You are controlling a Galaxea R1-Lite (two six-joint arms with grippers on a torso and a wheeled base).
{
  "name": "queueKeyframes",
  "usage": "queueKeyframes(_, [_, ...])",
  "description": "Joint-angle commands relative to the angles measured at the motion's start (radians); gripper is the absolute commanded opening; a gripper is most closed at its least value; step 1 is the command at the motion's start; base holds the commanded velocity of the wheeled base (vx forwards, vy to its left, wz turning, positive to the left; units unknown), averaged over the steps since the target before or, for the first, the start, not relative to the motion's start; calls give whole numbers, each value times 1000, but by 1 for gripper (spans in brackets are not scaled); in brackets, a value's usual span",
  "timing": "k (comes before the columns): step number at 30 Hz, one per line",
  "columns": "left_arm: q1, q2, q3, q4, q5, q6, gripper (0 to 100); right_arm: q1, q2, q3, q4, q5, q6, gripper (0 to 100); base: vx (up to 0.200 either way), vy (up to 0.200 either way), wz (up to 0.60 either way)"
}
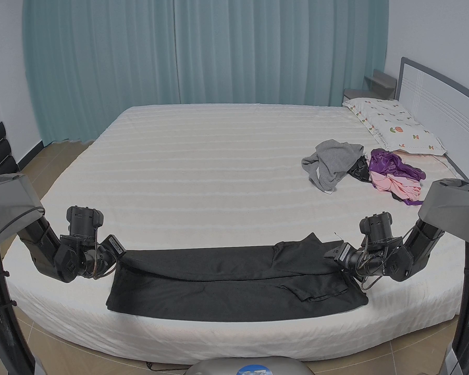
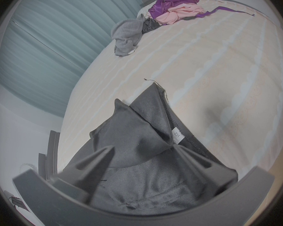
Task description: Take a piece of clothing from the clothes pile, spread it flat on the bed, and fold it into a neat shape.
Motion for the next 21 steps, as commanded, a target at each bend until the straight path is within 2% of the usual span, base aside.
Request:
queueKeyframes(1, [1, -5, 0, -1, 0, 6, 0, 1, 32, -46, 29, -1, 0, 0, 0, 0, 0])
queueKeyframes(10, [10, -3, -25, 8, 0, 18, 0, -19, 15, -80, 49, -1, 3, 0, 0, 0, 0])
queueKeyframes(15, [21, 3, -92, 61, 0, 15, 0, -25, 3, -117, 49, -1, 5, 0, 0, 0, 0])
queueKeyframes(21, [33, 32, -235, 81, 2, 8, 0, -41, 36, -292, 49, -27, 17, 0, 0, 0, 0])
